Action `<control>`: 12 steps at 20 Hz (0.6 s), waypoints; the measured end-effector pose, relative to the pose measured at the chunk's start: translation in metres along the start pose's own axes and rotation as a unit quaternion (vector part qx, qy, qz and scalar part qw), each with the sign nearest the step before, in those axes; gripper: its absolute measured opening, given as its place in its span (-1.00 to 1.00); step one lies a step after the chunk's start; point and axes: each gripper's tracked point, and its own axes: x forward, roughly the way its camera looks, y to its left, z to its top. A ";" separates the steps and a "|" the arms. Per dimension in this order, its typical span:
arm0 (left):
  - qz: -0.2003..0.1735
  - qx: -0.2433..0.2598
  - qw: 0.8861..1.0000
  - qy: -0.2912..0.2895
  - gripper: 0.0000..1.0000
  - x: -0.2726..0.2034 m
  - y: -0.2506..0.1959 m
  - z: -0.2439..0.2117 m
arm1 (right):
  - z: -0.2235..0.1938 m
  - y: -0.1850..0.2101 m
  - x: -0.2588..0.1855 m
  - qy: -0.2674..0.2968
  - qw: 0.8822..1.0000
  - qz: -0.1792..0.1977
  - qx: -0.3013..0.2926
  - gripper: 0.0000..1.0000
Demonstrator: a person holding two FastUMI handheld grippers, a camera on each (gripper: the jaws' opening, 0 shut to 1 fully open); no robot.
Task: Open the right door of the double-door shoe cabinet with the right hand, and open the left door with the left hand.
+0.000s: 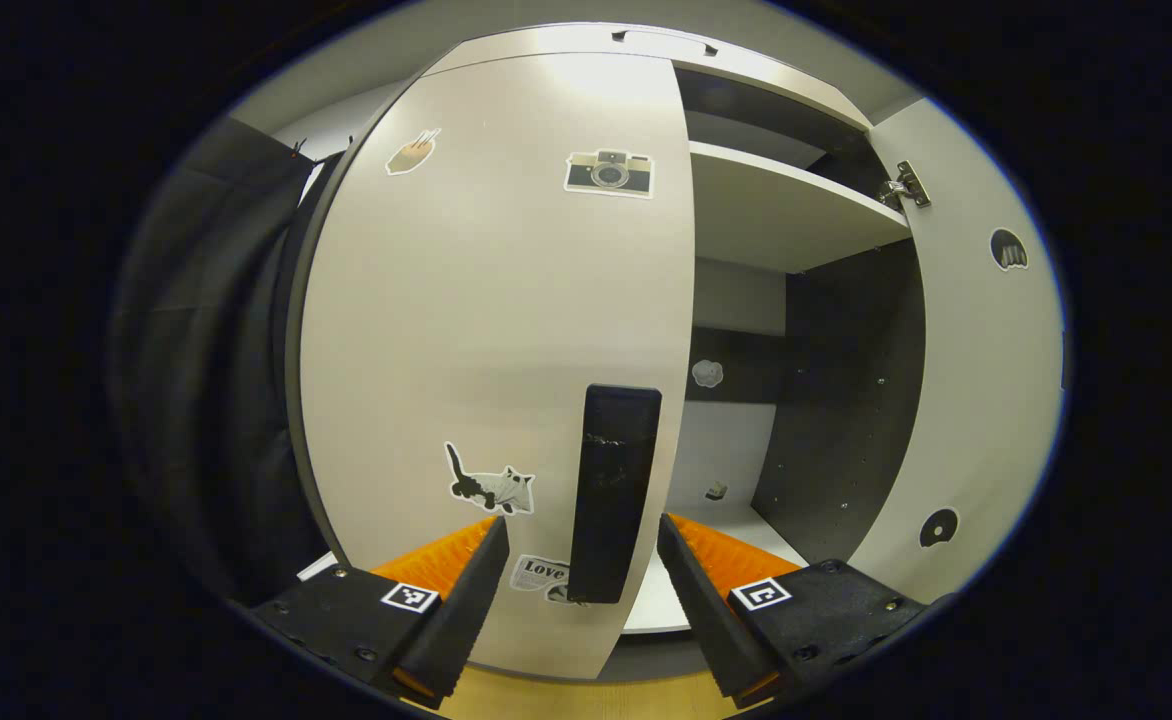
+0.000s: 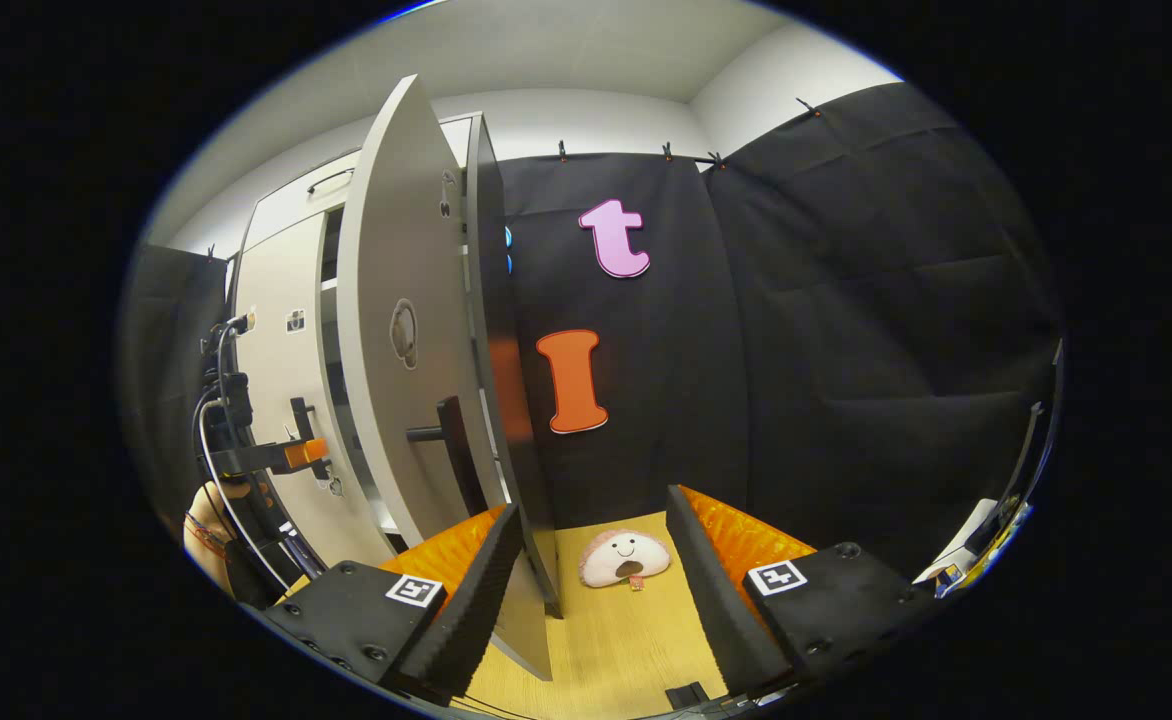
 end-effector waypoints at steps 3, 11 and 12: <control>-0.006 0.006 1.000 0.004 0.34 0.011 -0.001 -0.001 | -0.002 -0.005 0.001 0.002 1.000 -0.008 0.002 0.92; -0.024 0.032 0.999 0.011 -0.53 0.010 -0.007 -0.002 | -0.003 0.002 0.005 0.003 1.000 -0.012 0.005 0.92; -0.025 0.031 0.999 0.012 -0.58 0.009 -0.007 -0.003 | -0.002 0.004 0.003 0.002 1.000 -0.013 0.004 0.92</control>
